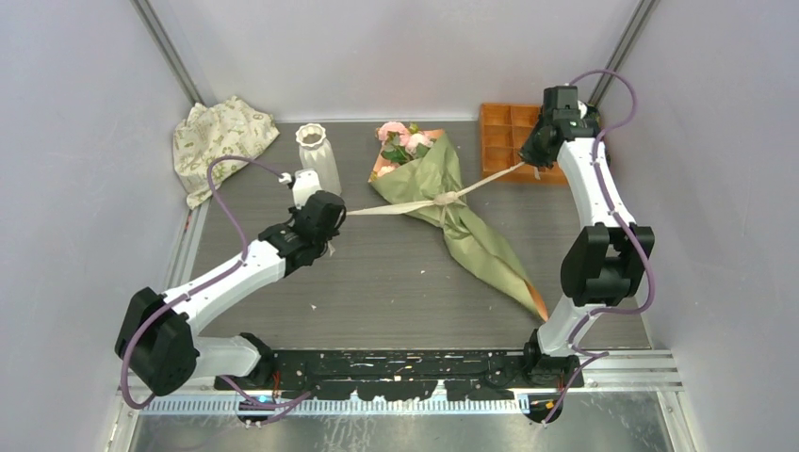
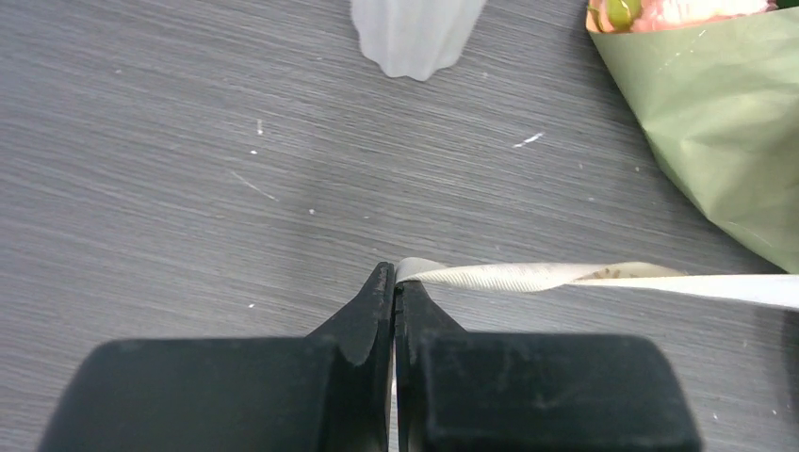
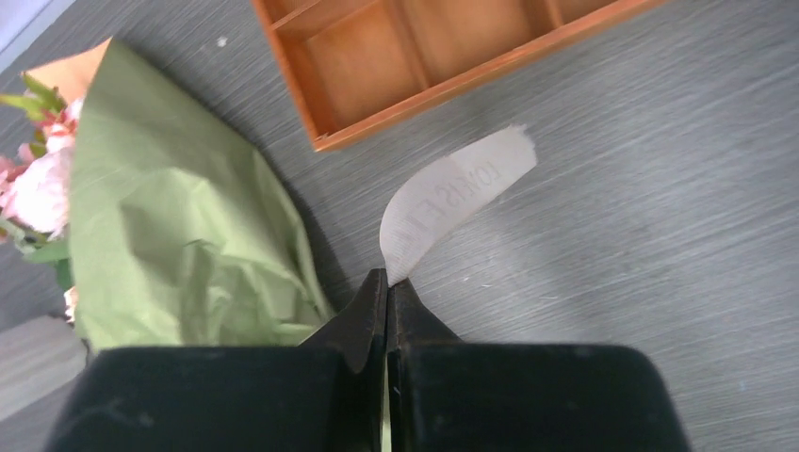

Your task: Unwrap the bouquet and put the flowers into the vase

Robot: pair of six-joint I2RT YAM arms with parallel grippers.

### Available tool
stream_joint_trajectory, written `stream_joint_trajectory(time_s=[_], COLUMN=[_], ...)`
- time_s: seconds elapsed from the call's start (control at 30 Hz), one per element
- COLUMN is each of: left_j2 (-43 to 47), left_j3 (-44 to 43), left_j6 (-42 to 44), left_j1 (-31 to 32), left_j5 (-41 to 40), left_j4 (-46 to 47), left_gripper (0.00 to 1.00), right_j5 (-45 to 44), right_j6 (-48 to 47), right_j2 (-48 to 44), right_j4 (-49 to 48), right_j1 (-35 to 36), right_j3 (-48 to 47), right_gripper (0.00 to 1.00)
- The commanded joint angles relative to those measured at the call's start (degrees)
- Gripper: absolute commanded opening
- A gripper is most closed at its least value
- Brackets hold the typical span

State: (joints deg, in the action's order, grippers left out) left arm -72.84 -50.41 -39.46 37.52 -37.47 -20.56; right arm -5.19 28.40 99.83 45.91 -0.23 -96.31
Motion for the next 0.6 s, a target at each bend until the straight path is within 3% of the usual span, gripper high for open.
stream_joint_trajectory(time_s=[0.0, 0.57], left_j2=[3.2, 12.1], left_j3=[1.2, 3.5], left_j6=[-2.1, -3.4], left_j1=[-3.4, -10.2], left_j5=[-3.1, -7.0], left_j4=[-2.0, -10.2], left_gripper=[0.00, 0.00], right_j5=[-2.6, -11.0], right_j6=[0.2, 0.2], right_j2=[-4.5, -5.5], right_j4=[-1.3, 0.5], right_j1=[-3.3, -14.9], right_j3=[-0.5, -0.1], right_gripper=[0.01, 0.01])
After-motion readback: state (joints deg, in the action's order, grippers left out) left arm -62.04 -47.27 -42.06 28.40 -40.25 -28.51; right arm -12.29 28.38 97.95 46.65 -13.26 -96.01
